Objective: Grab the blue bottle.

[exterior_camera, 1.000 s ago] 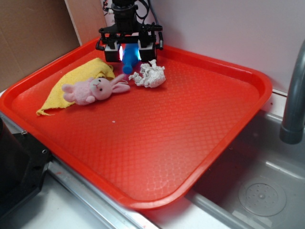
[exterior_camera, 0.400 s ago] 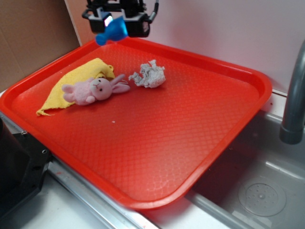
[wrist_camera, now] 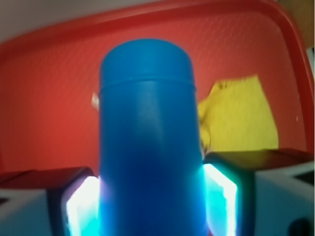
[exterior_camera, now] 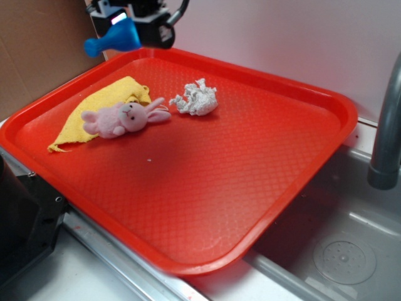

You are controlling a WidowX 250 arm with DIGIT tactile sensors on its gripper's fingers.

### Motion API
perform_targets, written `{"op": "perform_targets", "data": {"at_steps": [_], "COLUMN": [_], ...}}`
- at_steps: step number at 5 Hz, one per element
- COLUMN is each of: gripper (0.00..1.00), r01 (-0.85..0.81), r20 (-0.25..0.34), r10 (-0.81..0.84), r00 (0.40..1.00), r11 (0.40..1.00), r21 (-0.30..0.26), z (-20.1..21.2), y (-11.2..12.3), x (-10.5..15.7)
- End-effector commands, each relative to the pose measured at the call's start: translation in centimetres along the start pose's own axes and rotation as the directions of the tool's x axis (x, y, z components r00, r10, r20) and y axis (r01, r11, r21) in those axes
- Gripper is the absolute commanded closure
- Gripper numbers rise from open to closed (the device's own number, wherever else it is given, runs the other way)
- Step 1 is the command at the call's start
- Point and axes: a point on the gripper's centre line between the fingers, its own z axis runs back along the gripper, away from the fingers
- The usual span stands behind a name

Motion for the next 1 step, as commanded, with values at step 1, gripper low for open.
{"op": "perform_targets", "data": {"at_steps": [1], "gripper": [1.00], "r01": [0.079], "r20": [0.046], "r10": [-0.080], "r00": [0.996], "r11": [0.997], "r21": [0.022], "z": [1.21], "y": [-0.34], "x": [-1.34]}}
